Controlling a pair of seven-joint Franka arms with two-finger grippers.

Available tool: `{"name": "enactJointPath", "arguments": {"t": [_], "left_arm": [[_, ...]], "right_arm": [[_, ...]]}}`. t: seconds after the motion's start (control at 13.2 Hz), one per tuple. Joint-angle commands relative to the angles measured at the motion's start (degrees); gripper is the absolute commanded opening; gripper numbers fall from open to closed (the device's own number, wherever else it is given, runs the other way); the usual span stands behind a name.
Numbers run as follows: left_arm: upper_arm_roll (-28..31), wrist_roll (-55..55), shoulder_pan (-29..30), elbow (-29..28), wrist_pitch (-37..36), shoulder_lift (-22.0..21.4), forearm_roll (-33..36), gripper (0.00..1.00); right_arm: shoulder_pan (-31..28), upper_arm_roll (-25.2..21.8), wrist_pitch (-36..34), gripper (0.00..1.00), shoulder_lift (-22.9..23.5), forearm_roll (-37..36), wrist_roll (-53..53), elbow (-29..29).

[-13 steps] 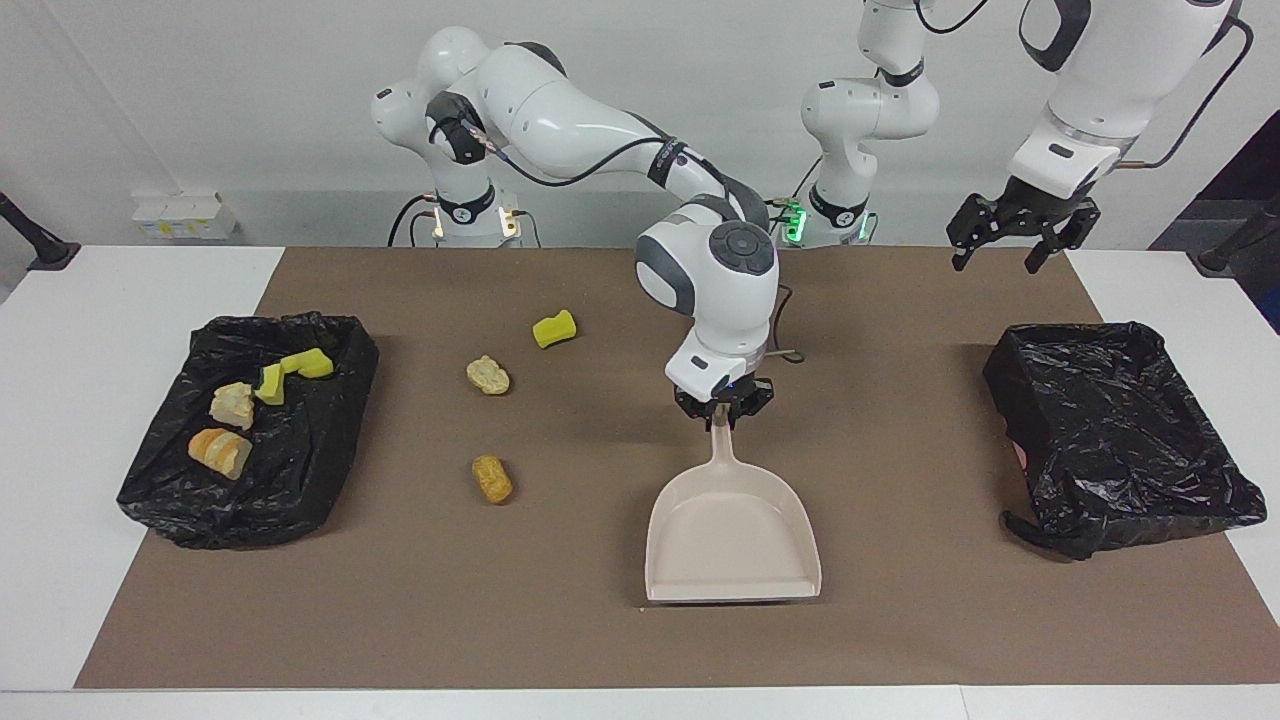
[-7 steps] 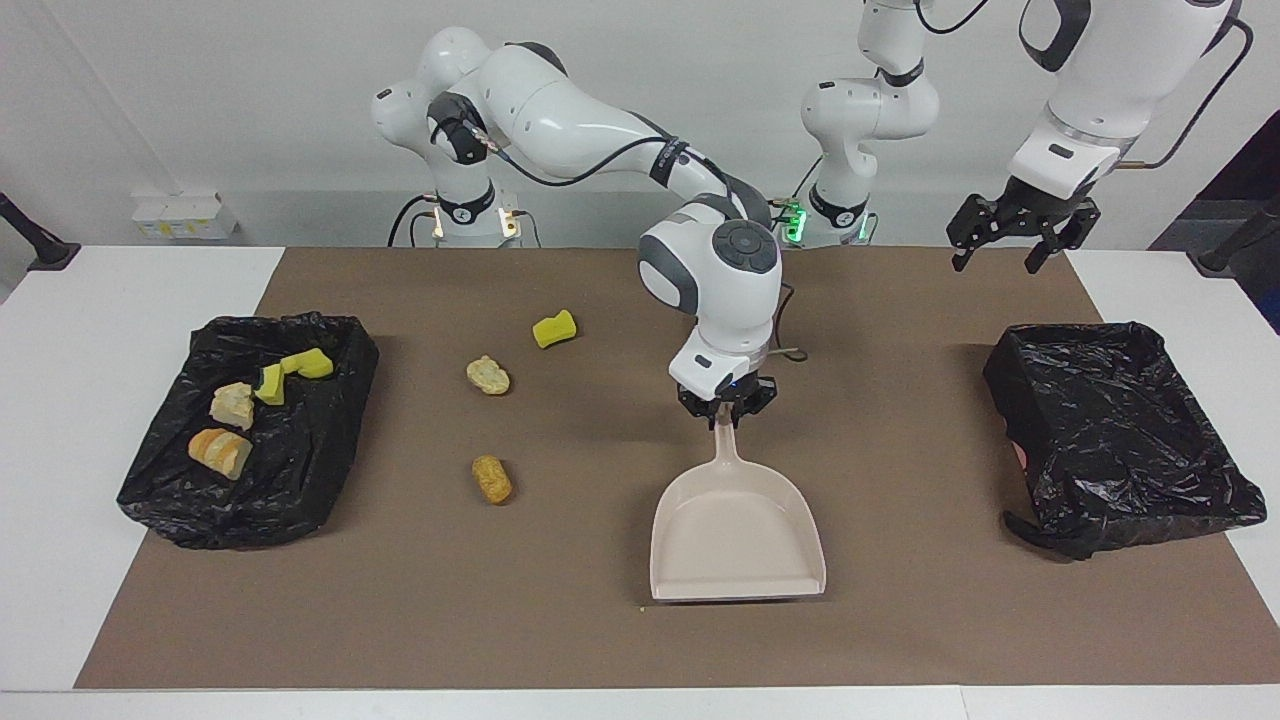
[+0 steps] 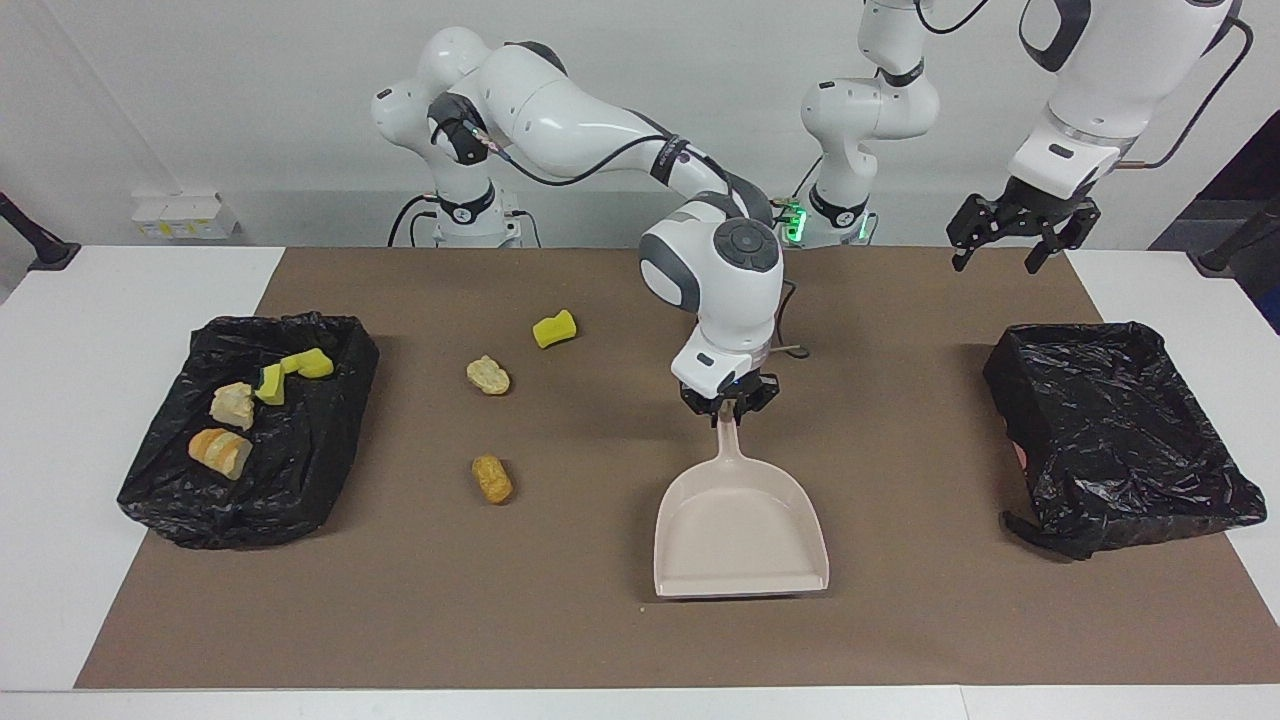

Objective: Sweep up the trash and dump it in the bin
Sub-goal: 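Bring the empty dustpan back to the table center with the right gripper, then lower the dustpan onto the table and release it with the right gripper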

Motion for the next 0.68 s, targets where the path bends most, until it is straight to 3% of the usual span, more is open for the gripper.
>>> {"name": "enactJointPath", "arguments": {"t": [0.0, 0.23, 0.45, 0.6], "left_arm": [[-0.41, 0.22, 0.80, 0.72, -0.84, -0.05, 0.07, 1.00], [-0.41, 0.22, 0.80, 0.72, -0.84, -0.05, 0.07, 1.00], [-0.41, 0.22, 0.80, 0.72, -0.92, -0.05, 0.07, 1.00], [-0.41, 0.22, 0.80, 0.72, -0.84, -0.05, 0.07, 1.00]], "right_arm": [[-0.44, 0.70, 0.57, 0.24, 0.03, 0.99, 0.40, -0.67], [0.17, 0.61, -0.39, 0.36, -0.24, 0.29, 0.58, -0.75], [-0.09, 0.61, -0.31, 0.55, -1.29, 0.29, 0.84, -0.67], [-0.62, 0.43, -0.13, 0.84, -3.48, 1.25, 3.20, -1.45]]}}
